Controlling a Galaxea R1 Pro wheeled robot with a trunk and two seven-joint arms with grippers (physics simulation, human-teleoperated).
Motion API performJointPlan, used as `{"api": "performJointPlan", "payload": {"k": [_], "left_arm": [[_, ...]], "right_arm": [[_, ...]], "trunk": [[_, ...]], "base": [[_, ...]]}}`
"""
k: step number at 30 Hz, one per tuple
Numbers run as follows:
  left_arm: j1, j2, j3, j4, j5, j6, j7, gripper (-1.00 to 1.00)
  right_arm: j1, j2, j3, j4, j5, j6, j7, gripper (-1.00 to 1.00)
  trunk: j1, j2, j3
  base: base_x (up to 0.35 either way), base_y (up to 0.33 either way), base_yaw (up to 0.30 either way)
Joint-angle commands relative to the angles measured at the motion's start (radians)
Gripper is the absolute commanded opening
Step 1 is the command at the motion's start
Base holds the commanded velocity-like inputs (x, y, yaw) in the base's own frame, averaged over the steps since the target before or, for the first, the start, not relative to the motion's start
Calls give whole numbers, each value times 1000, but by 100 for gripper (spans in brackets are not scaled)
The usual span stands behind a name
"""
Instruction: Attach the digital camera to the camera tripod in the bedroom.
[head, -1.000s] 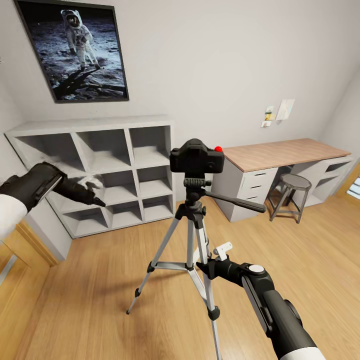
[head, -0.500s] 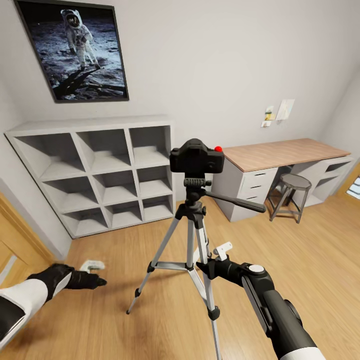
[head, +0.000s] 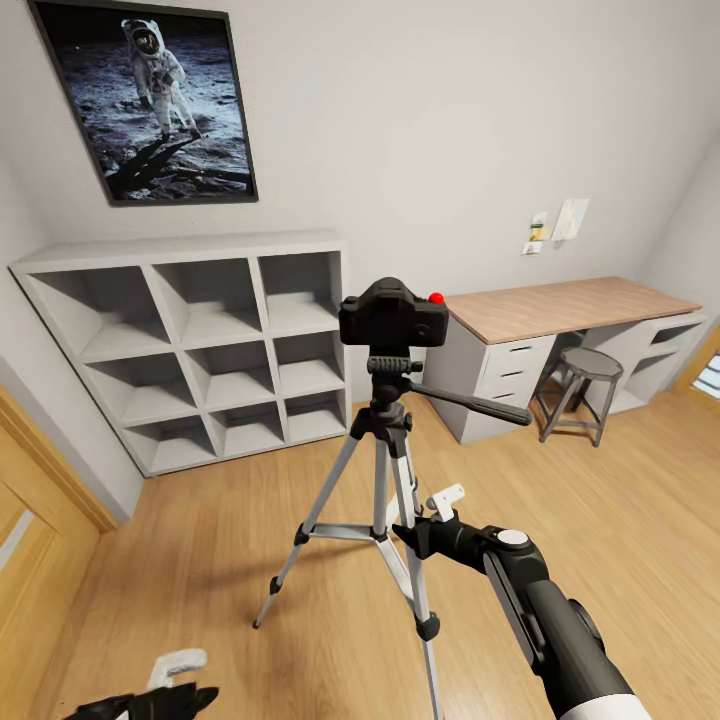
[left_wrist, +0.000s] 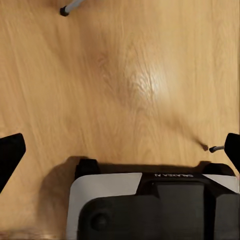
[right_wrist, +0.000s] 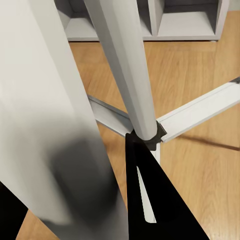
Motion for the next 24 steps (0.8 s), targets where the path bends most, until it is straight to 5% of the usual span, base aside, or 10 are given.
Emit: {"api": "performJointPlan", "payload": {"k": [1, 9, 12, 19, 21, 22, 24], "left_arm": [[17, -8, -1, 0, 14, -5, -3, 100], [109, -88, -1, 0, 16, -68, 34, 100], [125, -115, -1, 0, 14, -67, 116, 100], [158, -186, 5, 0, 34, -44, 475, 100], [164, -196, 7, 0, 51, -41, 516, 100], [169, -201, 8, 0, 80, -40, 542, 100], [174, -207, 9, 0, 149, -40, 565, 100]], "right_arm": [[-1, 0, -2, 10, 39, 26, 7, -100], [-1, 0, 1, 9, 40, 26, 7, -100], [-1, 0, 1, 8, 41, 26, 7, -100], [-1, 0, -1, 7, 40, 28, 7, -100], [-1, 0, -2, 7, 40, 28, 7, -100], [-1, -1, -2, 7, 40, 28, 7, 100], [-1, -1, -2, 7, 40, 28, 7, 100]], "trunk": [[1, -2, -2], [1, -2, -2], [1, -2, -2], [1, -2, -2], [1, -2, -2], [1, -2, -2], [1, -2, -2]], "base": [[0, 0, 0], [0, 0, 0], [0, 0, 0], [0, 0, 0], [0, 0, 0], [0, 0, 0], [0, 0, 0]]}}
